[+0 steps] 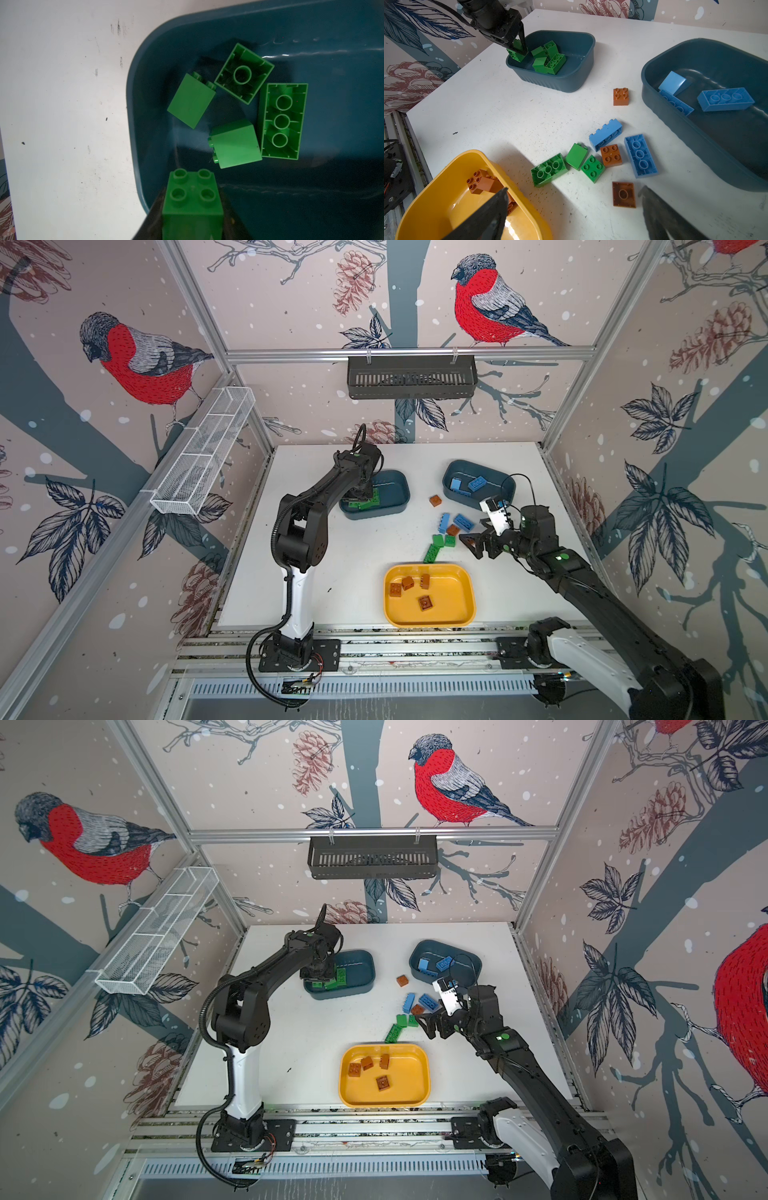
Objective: Sort the legos into containers by color
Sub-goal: 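Carry the green brick with the left gripper and drop it into the small teal bin, then return the left gripper to the pile and grasp an orange 2x2 brick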
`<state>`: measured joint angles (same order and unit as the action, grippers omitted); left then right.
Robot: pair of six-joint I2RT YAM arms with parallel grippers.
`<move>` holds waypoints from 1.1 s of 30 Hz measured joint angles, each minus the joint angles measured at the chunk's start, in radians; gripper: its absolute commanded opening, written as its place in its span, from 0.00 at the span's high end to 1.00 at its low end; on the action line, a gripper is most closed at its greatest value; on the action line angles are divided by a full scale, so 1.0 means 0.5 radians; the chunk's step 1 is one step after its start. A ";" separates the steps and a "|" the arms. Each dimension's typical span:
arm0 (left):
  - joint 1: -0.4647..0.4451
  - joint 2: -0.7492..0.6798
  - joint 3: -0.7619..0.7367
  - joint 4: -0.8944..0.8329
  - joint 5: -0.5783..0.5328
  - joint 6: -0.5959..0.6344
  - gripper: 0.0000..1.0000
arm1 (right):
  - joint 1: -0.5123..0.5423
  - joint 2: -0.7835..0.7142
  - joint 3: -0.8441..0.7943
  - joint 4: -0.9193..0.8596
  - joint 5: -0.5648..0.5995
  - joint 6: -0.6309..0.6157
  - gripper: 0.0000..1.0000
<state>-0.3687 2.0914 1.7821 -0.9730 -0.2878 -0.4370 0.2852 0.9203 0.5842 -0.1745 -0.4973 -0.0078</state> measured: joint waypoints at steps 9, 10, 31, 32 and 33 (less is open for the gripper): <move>0.004 -0.014 -0.011 -0.008 0.010 -0.018 0.44 | 0.000 0.015 0.009 -0.001 0.000 -0.002 0.01; 0.004 -0.024 -0.011 -0.009 0.014 -0.019 0.43 | 0.000 0.016 0.009 -0.001 0.000 -0.003 0.01; -0.558 -0.207 -0.007 0.027 0.507 -0.322 0.37 | -0.018 0.005 0.008 -0.012 0.020 -0.040 0.01; -0.575 -0.185 0.021 0.056 0.530 -0.358 0.37 | -0.018 0.005 0.008 -0.012 0.024 -0.039 0.01; -0.581 -0.169 0.037 0.087 0.536 -0.388 0.37 | -0.020 0.005 0.008 -0.012 0.024 -0.039 0.00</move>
<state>-0.6594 2.0071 1.8004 -0.9295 -0.0200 -0.6312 0.2752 0.9226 0.5884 -0.1806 -0.4850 -0.0273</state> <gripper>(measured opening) 0.626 0.995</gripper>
